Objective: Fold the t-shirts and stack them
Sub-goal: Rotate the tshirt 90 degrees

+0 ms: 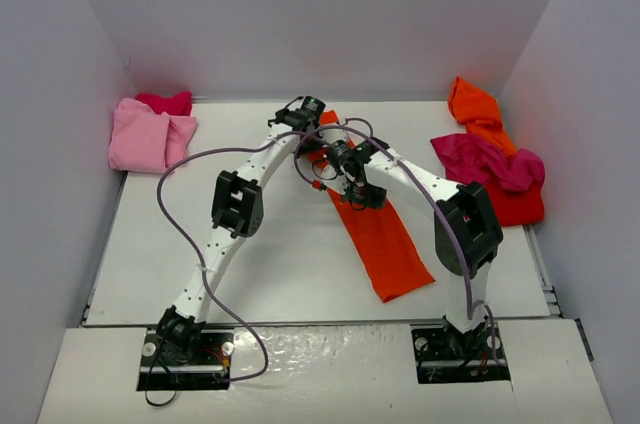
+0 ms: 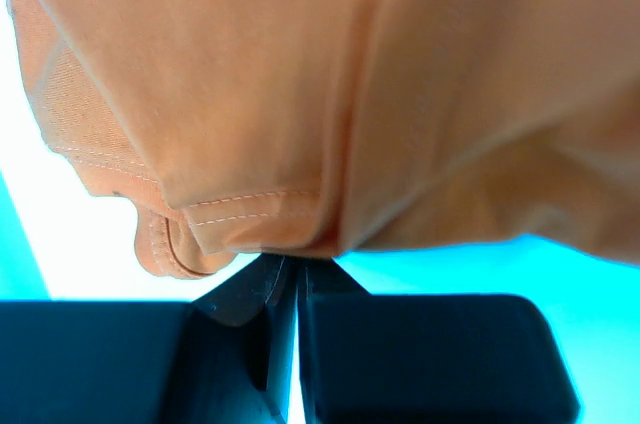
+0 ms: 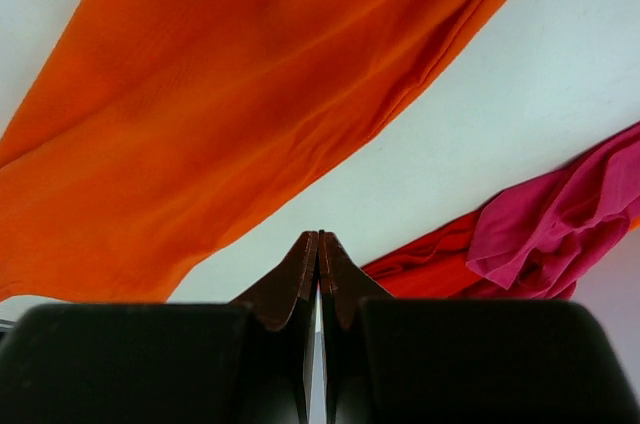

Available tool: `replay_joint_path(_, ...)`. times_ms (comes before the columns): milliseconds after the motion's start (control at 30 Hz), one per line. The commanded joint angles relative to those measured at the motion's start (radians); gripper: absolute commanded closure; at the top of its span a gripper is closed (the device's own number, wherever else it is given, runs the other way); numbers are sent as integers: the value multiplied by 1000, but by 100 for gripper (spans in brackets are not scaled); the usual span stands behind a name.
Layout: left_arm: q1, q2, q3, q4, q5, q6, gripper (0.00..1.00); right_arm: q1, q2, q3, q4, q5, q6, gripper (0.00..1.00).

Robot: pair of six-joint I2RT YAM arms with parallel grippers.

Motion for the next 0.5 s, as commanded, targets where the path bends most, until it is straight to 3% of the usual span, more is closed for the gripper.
replay_joint_path(0,4,-59,4,38,91,-90,100,-52,-24,-18,-18,98,-20,100)
replay_joint_path(233,34,-302,-234,147,-9,-146,100,-124,-44,-22,-36,183,-35,100)
replay_joint_path(467,43,-391,-260,73,11,-137,100,-131,-149,-108,-108,171,-39,99)
